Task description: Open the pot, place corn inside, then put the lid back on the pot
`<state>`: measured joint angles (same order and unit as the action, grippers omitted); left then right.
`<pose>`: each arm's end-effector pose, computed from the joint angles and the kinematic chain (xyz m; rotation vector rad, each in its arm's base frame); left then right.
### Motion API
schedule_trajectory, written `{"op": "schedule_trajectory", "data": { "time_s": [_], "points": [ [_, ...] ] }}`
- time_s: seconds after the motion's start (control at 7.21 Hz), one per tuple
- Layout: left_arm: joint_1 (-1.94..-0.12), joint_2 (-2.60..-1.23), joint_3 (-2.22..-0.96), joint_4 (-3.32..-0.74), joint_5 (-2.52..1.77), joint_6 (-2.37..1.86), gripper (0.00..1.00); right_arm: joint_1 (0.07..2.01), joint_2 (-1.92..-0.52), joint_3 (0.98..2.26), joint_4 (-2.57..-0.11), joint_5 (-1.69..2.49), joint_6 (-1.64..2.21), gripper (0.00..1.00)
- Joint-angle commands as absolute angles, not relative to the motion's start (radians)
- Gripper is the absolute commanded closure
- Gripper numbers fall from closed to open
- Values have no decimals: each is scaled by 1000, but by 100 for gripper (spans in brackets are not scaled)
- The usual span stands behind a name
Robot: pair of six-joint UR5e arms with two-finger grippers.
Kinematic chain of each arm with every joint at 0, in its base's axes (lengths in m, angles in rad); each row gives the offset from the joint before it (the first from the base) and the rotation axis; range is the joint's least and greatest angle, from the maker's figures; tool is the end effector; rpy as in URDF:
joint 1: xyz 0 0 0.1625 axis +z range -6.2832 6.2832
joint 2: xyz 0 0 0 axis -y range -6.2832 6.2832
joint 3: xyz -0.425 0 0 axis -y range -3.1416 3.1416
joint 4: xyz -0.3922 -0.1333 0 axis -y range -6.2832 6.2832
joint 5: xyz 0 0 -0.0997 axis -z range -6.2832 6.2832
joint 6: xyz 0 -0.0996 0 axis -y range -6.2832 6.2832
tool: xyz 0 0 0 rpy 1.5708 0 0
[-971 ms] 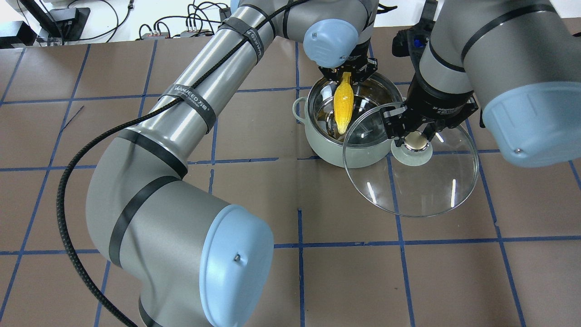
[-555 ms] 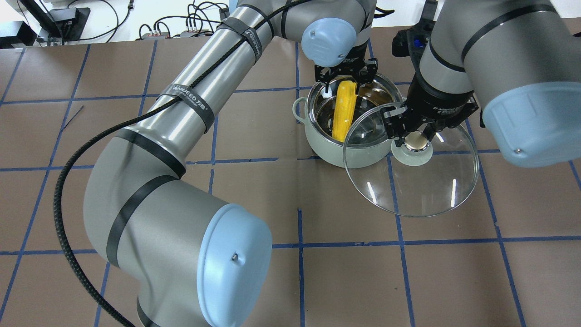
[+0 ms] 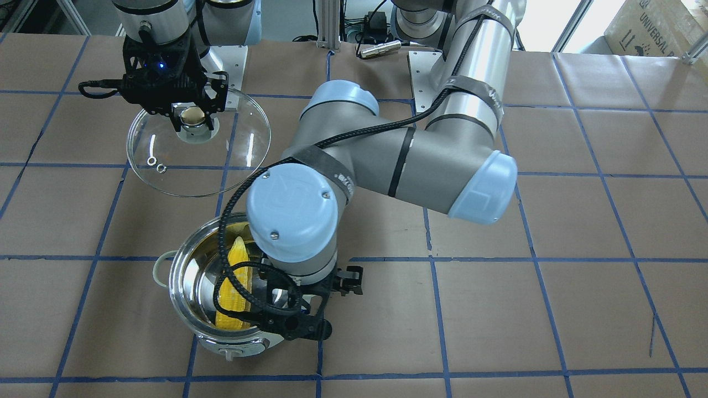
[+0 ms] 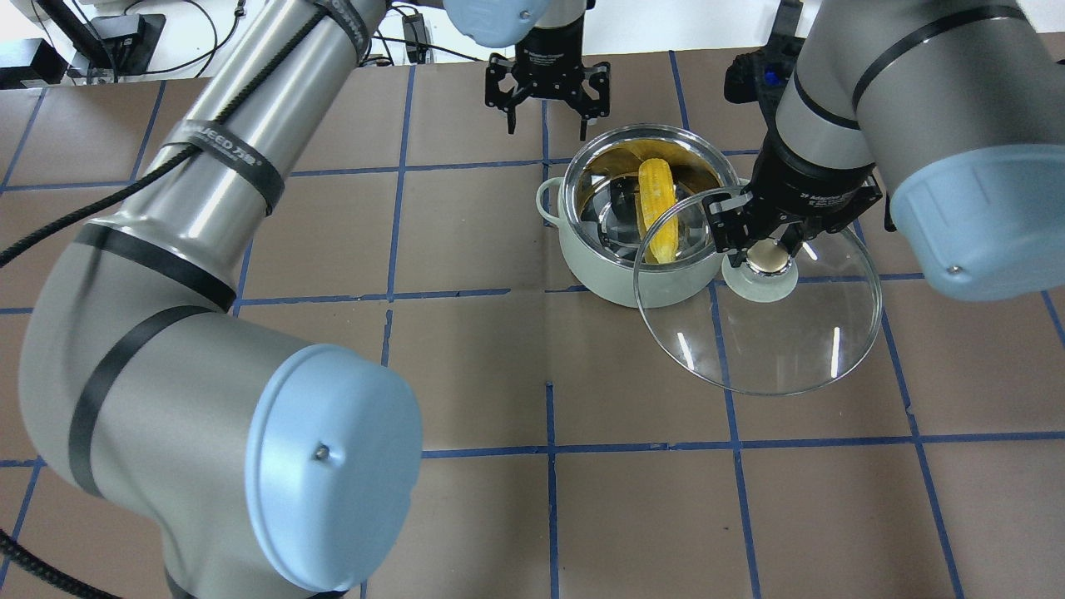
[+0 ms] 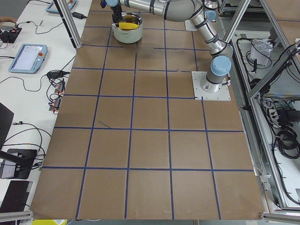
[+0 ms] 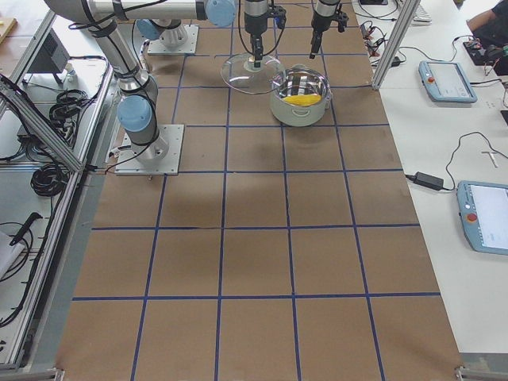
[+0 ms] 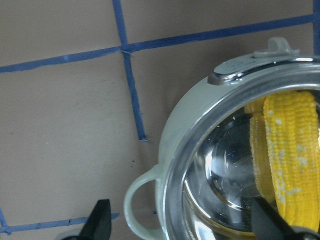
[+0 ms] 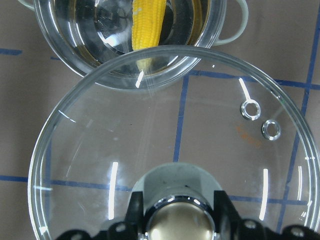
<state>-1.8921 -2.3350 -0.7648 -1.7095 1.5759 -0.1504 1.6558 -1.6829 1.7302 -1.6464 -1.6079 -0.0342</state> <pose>-0.3709 -0.6939 0.3769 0.2659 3.0992 0.1448 0.1671 -0.4341 0.4696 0.1841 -3.0994 0.0454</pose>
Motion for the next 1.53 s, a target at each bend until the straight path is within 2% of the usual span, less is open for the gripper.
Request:
{"op": "schedule_trajectory", "data": {
  "time_s": [0.0, 0.42, 0.83, 0.97, 1.39],
  "points": [
    [-1810, -2210, -872, -1724, 1577, -95, 2, 1652, -1683, 1729, -1647, -1608, -35, 56],
    [-1694, -1937, -1235, -1678, 1575, -16, 2, 1654, -1678, 1729, -1652, -1605, -35, 56],
    [-1597, -1705, -1492, -1548, 1574, 18, 1, 1654, -1678, 1727, -1651, -1603, -34, 56],
    [-1582, -1668, -1556, -1517, 1572, 20, 1, 1654, -1678, 1726, -1651, -1605, -34, 56],
    [-1585, -1657, -1559, -1493, 1578, 2, 0, 1655, -1678, 1720, -1651, -1606, -32, 56]
  ]
}}
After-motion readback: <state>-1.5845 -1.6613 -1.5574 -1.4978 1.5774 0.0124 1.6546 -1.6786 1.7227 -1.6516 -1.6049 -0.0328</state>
